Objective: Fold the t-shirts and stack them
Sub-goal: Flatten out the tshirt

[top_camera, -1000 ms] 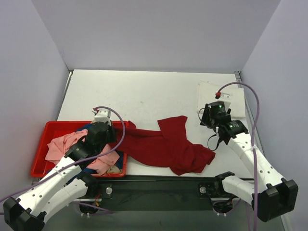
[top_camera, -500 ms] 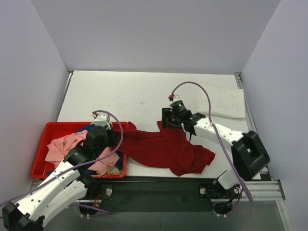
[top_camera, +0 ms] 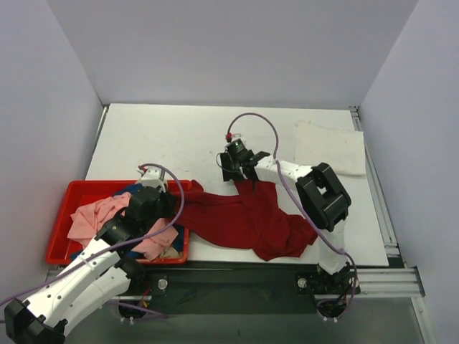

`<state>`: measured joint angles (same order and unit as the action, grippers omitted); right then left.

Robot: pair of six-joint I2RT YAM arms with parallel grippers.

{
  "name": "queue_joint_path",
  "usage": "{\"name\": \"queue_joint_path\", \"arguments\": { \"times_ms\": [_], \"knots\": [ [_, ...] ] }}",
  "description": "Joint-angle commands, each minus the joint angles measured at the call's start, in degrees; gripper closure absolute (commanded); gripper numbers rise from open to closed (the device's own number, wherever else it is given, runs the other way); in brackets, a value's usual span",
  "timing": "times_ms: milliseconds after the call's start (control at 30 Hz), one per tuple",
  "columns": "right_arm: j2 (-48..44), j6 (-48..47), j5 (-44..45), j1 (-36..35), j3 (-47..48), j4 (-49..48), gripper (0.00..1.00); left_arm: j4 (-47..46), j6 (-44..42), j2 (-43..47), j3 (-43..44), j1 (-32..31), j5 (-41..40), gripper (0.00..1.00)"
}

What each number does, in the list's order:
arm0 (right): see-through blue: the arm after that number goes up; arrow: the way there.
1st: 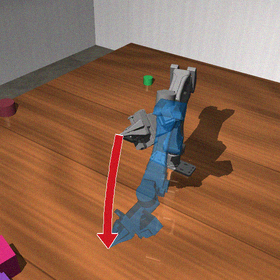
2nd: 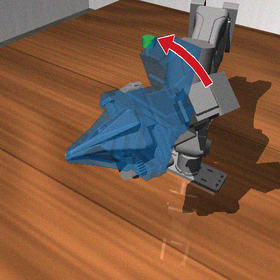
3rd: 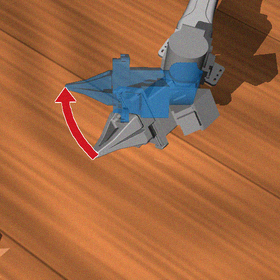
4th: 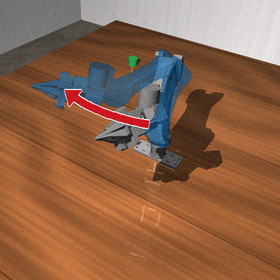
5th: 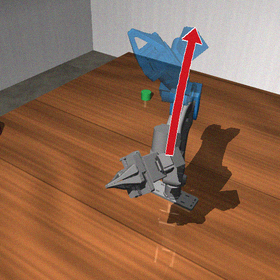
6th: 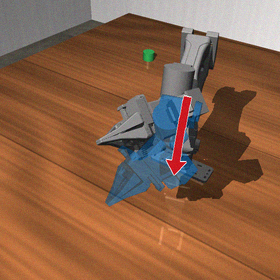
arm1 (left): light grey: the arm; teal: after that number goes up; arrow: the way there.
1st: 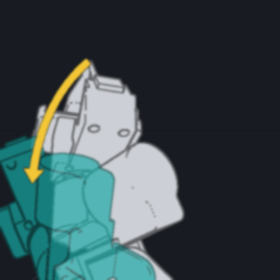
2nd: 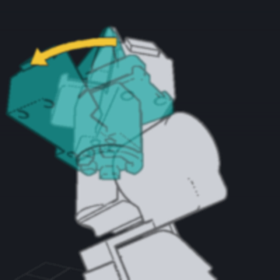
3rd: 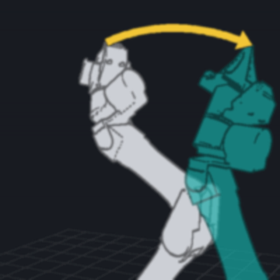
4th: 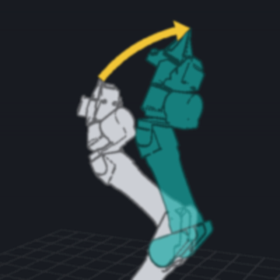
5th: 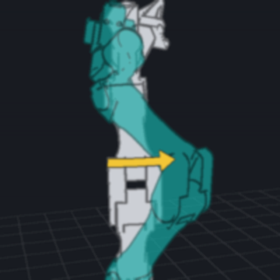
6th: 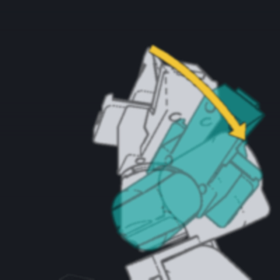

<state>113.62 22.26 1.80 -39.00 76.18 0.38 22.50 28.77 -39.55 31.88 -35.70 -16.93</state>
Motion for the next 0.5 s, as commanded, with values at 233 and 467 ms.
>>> {"name": "queue_joint_path", "arguments": {
  "times_ms": [233, 467],
  "knots": [
    [2.0, -0.8, 9.0, -1.9, 2.5, 7.4, 0.50, -2.6, 0.1, -0.4, 0.6, -0.3, 0.9, 1.00],
    [4.7, 0.6, 6.1, -1.3, 3.7, 7.9, 0.54, -2.6, 0.2, -0.3, 0.6, -0.3, 1.1, 1.00]
  ]
}}
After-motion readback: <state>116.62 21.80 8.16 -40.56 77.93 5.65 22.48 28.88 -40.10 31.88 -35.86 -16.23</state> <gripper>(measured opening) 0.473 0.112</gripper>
